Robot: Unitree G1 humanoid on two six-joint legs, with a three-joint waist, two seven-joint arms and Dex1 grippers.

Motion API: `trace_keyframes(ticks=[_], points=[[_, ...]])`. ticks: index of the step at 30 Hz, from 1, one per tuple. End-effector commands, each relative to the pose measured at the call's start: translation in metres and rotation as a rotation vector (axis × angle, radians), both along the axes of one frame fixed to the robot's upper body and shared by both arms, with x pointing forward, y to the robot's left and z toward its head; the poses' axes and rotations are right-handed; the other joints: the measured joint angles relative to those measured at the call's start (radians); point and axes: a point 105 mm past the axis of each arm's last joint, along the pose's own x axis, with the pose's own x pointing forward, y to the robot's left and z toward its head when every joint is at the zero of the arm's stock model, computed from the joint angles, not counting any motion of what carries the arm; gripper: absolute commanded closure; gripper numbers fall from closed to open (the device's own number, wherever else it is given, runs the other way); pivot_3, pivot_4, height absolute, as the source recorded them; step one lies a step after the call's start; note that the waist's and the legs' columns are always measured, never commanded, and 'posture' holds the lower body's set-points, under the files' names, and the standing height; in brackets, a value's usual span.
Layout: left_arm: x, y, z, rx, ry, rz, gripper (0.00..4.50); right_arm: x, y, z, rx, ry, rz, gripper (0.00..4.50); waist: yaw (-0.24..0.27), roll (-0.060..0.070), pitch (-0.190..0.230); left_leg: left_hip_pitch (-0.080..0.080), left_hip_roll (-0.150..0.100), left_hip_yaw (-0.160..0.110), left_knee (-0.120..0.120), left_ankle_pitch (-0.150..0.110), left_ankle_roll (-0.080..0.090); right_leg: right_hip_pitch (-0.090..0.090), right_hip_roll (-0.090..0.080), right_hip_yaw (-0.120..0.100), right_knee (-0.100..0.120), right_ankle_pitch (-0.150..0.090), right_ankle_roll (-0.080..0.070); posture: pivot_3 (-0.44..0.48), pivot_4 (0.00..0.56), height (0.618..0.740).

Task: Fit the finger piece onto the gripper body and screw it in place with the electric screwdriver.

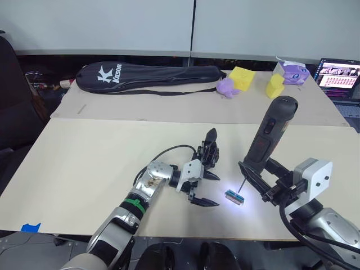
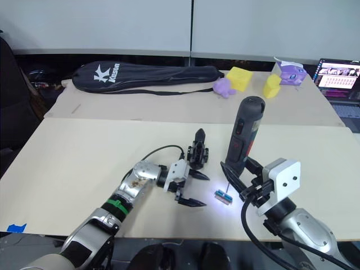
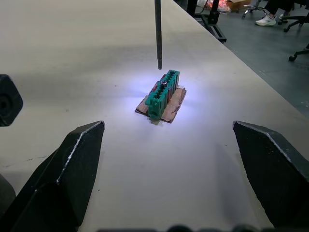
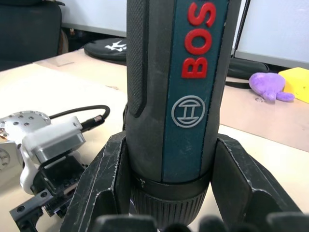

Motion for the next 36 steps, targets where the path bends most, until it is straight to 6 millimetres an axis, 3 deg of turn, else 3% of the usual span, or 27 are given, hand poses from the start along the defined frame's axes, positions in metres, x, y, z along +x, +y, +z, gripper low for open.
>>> trace_keyframes(ticks=[1, 36], points=[[0.0023, -0.0033, 0.0095, -0.015, -0.044, -0.011, 0.0, -0.0038, 0.0052, 0.015, 0.006, -0.075, 0.021, 2.58, 0.0, 0.0, 0.0, 0.0, 0.0, 0.0, 0.0, 0.0, 0.0, 0.0, 0.0, 0.0, 0.0, 0.0, 0.0, 0.0, 0.15, 0.74], [0.0037, -0.0046, 0.0093, -0.017, -0.054, -0.004, 0.0, -0.0032, 0.0076, 0.0108, -0.012, -0.053, 0.036, 2.58, 0.0, 0.0, 0.0, 0.0, 0.0, 0.0, 0.0, 0.0, 0.0, 0.0, 0.0, 0.0, 0.0, 0.0, 0.0, 0.0, 0.15, 0.74]])
